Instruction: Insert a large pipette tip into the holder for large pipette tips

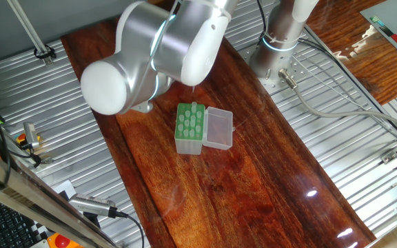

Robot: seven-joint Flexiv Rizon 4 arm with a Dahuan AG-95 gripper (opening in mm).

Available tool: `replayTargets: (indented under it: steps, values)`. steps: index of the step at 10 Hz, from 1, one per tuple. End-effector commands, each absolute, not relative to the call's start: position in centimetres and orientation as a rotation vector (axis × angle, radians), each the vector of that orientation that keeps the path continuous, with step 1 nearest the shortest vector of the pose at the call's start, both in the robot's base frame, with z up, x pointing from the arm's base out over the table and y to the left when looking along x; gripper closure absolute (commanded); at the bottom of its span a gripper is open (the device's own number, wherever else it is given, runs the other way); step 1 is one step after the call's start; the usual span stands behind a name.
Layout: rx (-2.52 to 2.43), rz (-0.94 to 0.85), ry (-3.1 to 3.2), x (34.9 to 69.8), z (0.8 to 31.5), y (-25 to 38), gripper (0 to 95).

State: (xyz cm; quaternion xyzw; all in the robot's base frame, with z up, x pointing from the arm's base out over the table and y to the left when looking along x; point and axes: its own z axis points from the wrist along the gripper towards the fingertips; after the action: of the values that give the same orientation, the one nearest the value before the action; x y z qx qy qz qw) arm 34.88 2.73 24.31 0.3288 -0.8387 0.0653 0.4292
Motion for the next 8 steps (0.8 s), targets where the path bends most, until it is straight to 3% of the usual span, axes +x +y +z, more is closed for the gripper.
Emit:
replayTargets:
  steps: [1,8]
  values:
    - [0.824,0.167,-2.085,34.9,24.3,2.7,95.0]
    - [0.862,0.156,-2.058,34.8,25.6,3.8,95.0]
